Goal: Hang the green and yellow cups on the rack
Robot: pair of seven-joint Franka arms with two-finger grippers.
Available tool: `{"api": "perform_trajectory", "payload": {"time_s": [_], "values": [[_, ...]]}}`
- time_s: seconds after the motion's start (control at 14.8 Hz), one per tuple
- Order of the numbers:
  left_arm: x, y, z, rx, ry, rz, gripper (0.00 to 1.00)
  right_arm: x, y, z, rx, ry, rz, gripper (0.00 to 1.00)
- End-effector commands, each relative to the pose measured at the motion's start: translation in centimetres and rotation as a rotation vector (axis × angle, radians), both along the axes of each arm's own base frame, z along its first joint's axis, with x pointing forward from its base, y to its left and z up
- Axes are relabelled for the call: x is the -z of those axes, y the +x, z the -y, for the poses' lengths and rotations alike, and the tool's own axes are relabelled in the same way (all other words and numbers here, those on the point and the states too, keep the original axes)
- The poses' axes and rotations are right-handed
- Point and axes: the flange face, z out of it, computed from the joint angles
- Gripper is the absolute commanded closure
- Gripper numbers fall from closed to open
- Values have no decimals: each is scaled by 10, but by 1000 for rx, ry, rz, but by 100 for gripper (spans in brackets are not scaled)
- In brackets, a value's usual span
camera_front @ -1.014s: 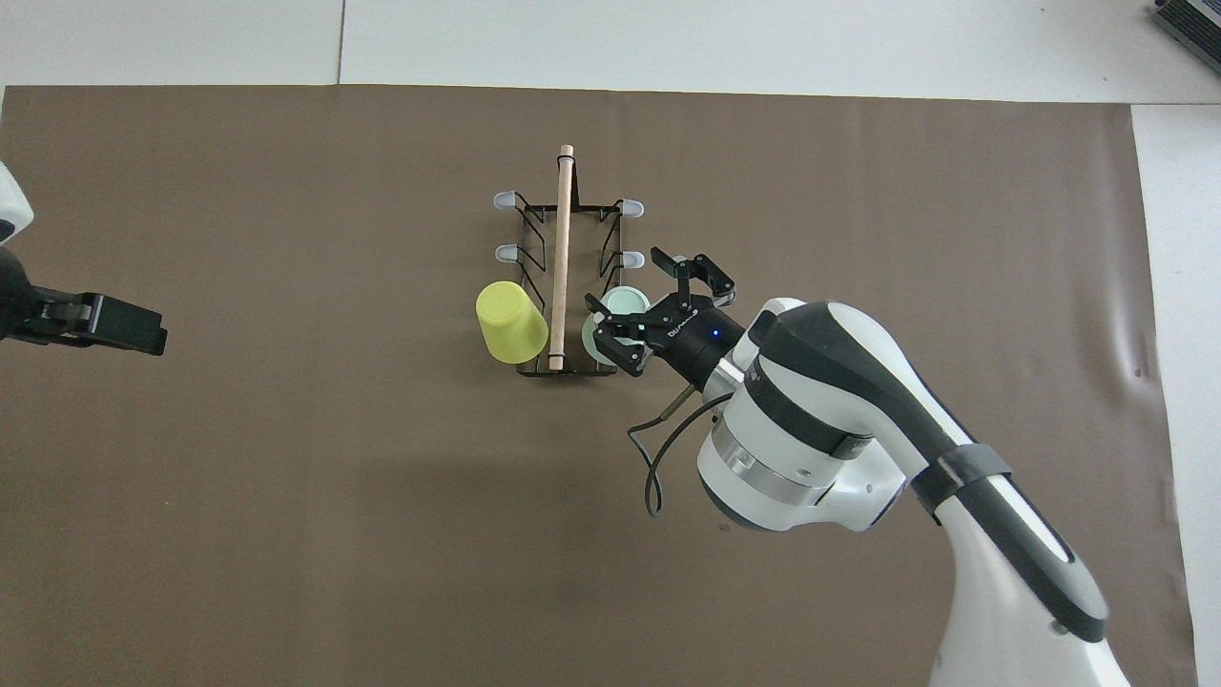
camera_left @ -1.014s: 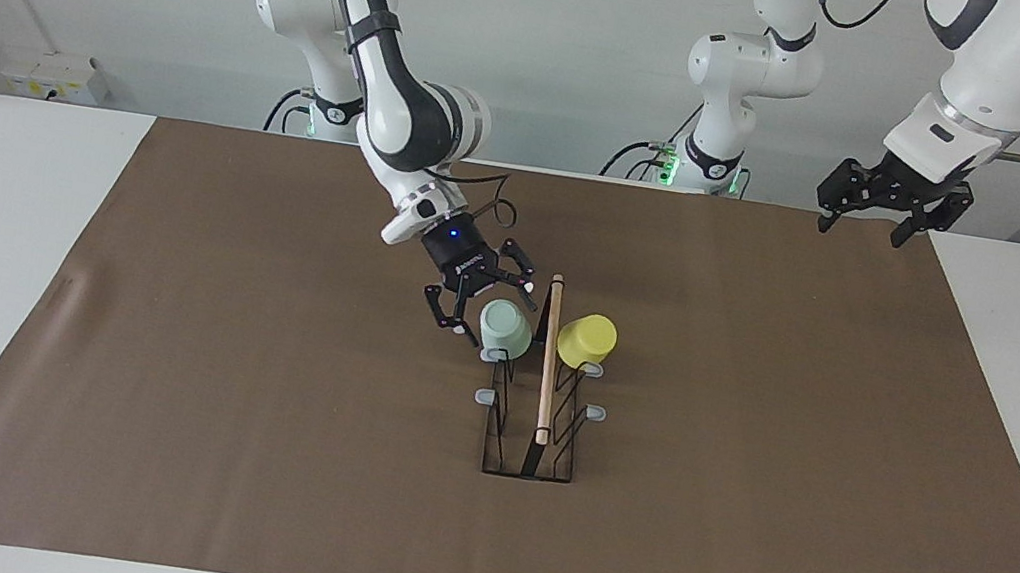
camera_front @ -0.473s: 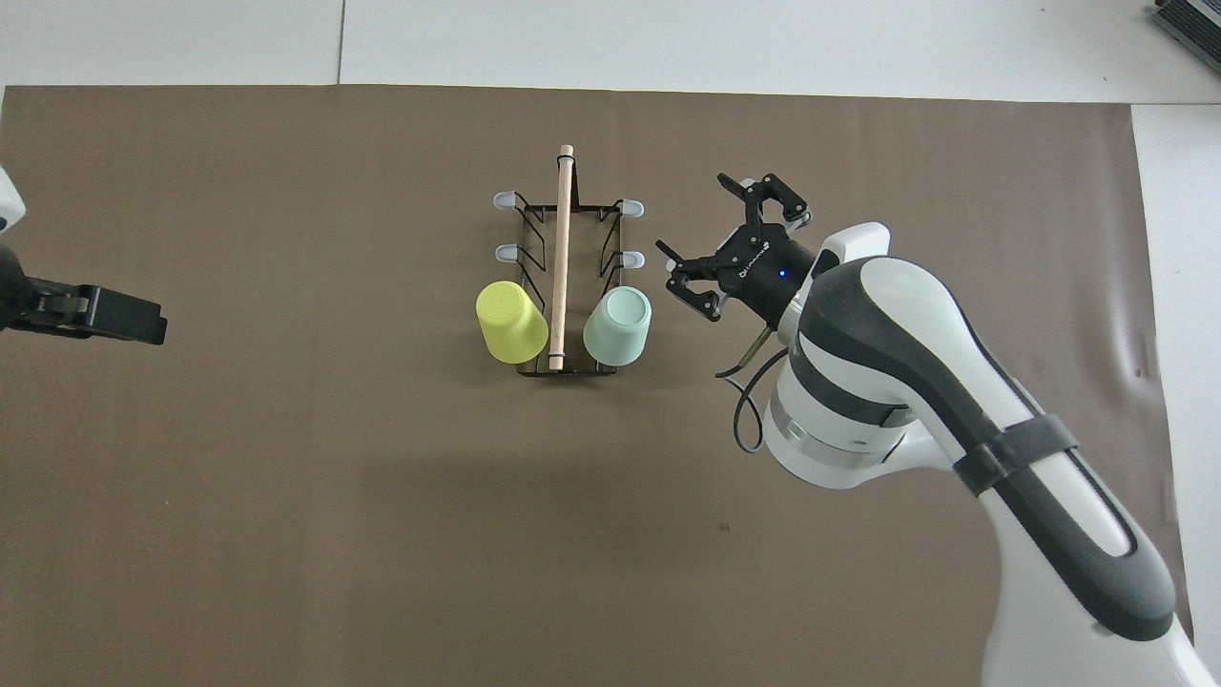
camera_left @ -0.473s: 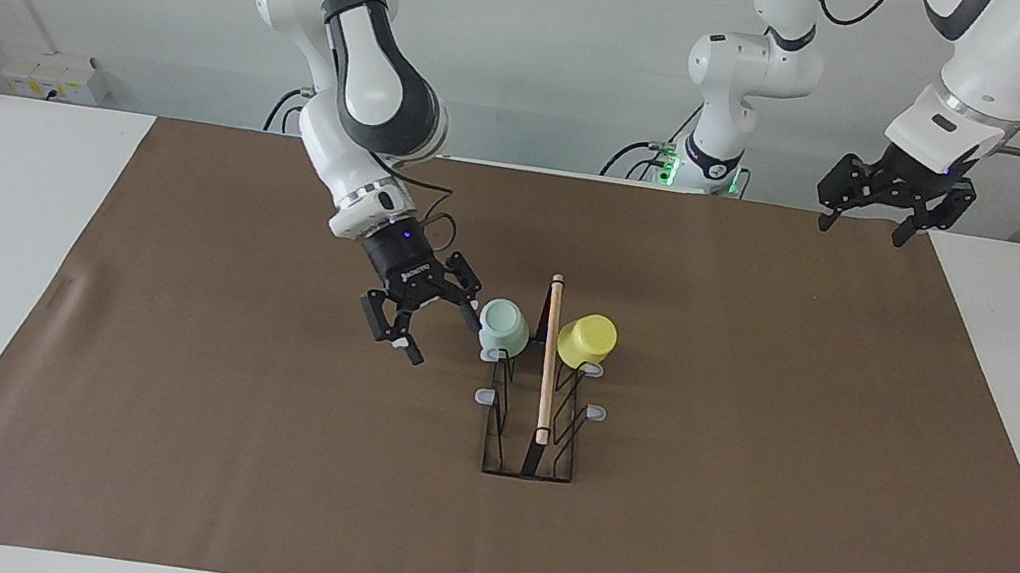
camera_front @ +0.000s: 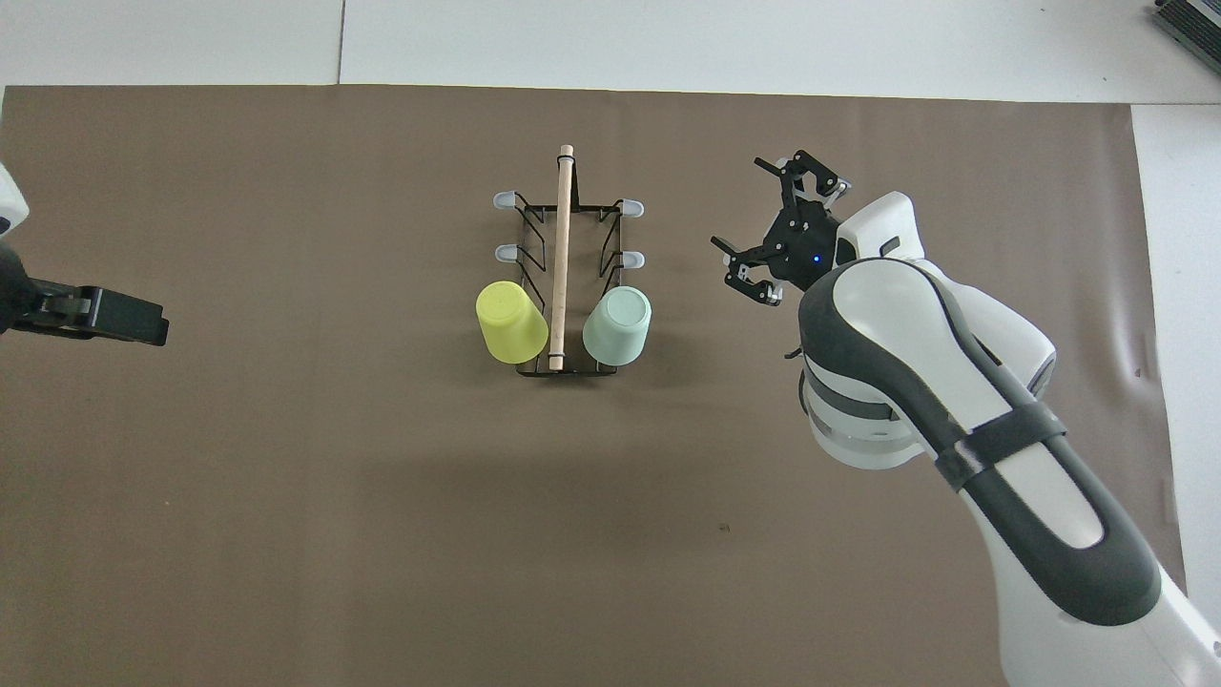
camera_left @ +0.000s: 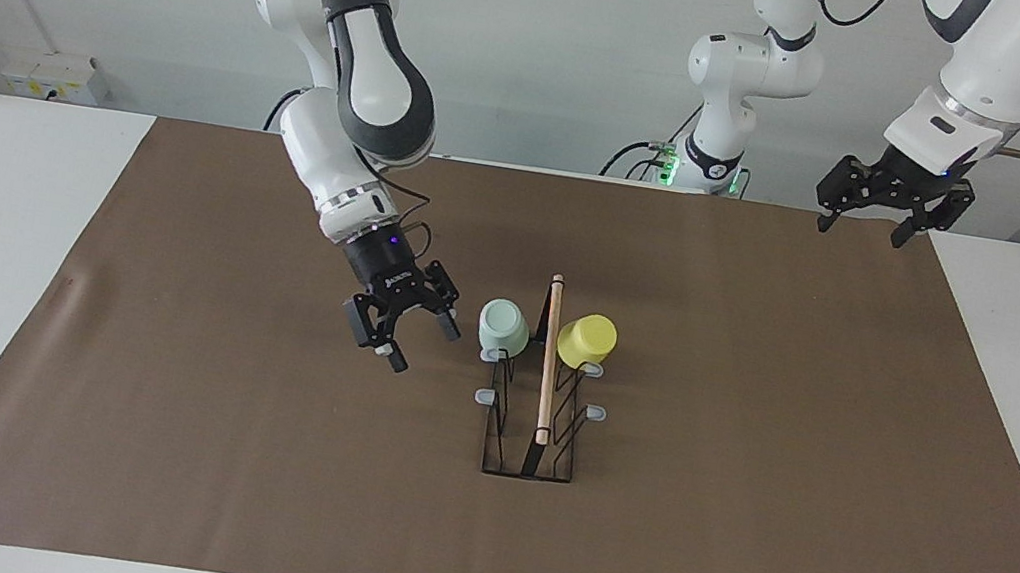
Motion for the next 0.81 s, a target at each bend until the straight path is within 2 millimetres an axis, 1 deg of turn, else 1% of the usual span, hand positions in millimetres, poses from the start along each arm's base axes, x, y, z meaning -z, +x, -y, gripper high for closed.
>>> {"api": "perform_trajectory", "payload": {"time_s": [0.0,0.14,0.2,0.27,0.41,0.47,0.54,0.61,0.68,0.74], "values": [[0,-6,-8,-14,-13,5,0,14,-5,31,-119,-125,-14,0],[0,-5,-6,-4,-13,4,0,13,3,56,-258,-207,-33,0],[-1,-2,-4,-1,-14,4,0,13,8,77,-315,-248,-54,0],[-2,1,-2,2,-15,-1,0,10,12,93,-368,-287,-72,0],[5,15,-1,6,-16,-21,0,0,19,128,-452,-342,-147,0],[9,20,1,10,-17,-27,0,-11,22,143,-492,-380,-197,0],[11,21,2,12,-17,-25,0,-23,24,151,-514,-426,-247,0],[11,17,3,16,-16,-27,0,-36,23,154,-522,-469,-298,0],[15,14,3,18,-14,-40,0,-50,20,151,-513,-501,-339,0],[12,11,2,16,-14,-39,0,-63,15,144,-490,-526,-371,0]]}}
